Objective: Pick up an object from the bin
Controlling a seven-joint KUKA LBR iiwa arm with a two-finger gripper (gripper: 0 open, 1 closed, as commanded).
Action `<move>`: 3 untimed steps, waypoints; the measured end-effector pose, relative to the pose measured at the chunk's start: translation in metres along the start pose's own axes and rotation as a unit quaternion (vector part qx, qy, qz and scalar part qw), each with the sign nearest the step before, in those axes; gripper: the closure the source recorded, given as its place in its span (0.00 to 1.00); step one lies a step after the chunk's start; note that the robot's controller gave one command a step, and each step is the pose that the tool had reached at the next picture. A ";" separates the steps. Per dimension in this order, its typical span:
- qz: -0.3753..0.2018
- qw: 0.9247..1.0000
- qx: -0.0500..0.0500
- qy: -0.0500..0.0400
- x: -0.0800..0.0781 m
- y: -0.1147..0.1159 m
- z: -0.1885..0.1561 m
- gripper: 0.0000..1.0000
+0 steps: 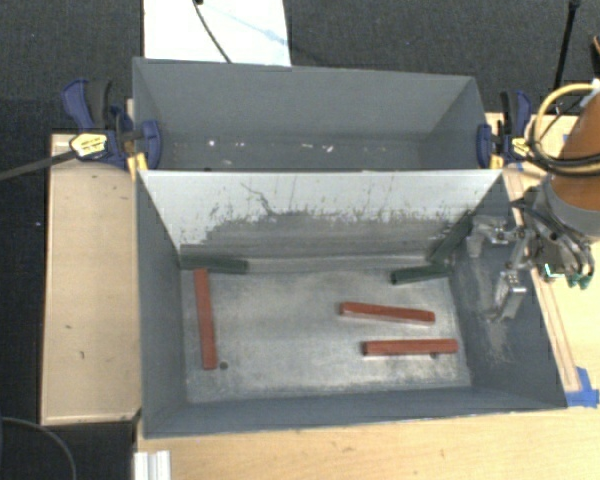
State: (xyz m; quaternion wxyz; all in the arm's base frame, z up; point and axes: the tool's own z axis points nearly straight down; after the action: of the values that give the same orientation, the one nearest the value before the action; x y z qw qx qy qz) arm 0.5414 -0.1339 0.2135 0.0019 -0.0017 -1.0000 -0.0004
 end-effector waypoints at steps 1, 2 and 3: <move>0.082 0.997 -0.001 0.001 0.029 0.053 0.135 0.00; 0.188 0.982 -0.001 -0.004 0.013 0.073 0.144 0.00; 0.185 0.983 0.000 -0.004 0.013 0.072 0.143 1.00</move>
Offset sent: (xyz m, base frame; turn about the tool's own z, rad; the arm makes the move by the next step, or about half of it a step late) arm -0.0278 0.0506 -0.1308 0.1658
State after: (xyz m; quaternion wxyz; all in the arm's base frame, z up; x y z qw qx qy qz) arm 0.5285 -0.0621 0.0709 -0.0019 -0.1866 -0.9824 -0.0001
